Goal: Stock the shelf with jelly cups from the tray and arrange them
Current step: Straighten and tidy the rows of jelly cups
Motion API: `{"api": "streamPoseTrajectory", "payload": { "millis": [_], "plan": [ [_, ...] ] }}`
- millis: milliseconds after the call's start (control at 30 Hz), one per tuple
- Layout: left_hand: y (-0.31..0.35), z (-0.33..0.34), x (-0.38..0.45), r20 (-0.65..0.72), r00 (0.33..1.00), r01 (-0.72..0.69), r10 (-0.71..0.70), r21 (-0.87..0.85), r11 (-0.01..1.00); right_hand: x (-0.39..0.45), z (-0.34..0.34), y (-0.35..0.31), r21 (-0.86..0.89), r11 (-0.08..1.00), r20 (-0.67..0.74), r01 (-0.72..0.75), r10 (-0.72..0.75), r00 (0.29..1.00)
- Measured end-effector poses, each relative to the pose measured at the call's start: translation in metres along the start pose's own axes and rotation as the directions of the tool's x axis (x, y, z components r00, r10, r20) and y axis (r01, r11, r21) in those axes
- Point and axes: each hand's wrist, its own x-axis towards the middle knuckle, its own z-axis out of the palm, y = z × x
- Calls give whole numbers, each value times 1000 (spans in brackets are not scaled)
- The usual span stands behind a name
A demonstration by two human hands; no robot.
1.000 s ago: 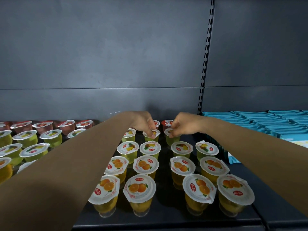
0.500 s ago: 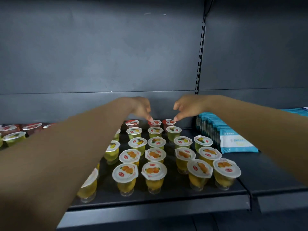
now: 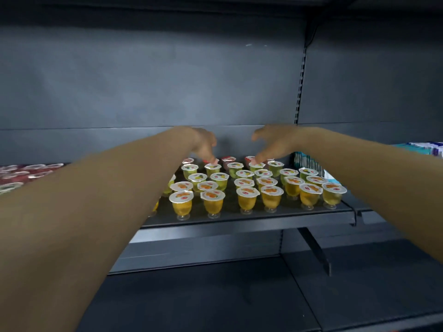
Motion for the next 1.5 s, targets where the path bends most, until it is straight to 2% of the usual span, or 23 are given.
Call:
{"api": "streamPoseTrajectory", "payload": {
  "millis": [367,633,833,1000,1167,1500],
  "plan": [
    [-76,6,-114,9,987,161,-161,-76,984,-33,-33,-119,41,987,7,158,-159,987],
    [-159,22,-206,26,959,283,-282,-46,958,-42,-40,-227,60,968,17,246,-247,969],
    [-260,40,-256,49,935,355,-352,-59,933,-27,-52,-321,60,962,-3,265,-265,964],
    [-363,52,-295,10,931,363,-364,-111,925,0,-58,-412,159,959,-47,234,-229,972],
    [-455,73,-324,43,930,368,-366,-111,923,31,-57,-501,201,950,-62,238,-230,971],
    [-581,125,-291,27,934,348,-355,-280,895,129,-38,-598,255,942,-61,218,-209,976]
  ]
}}
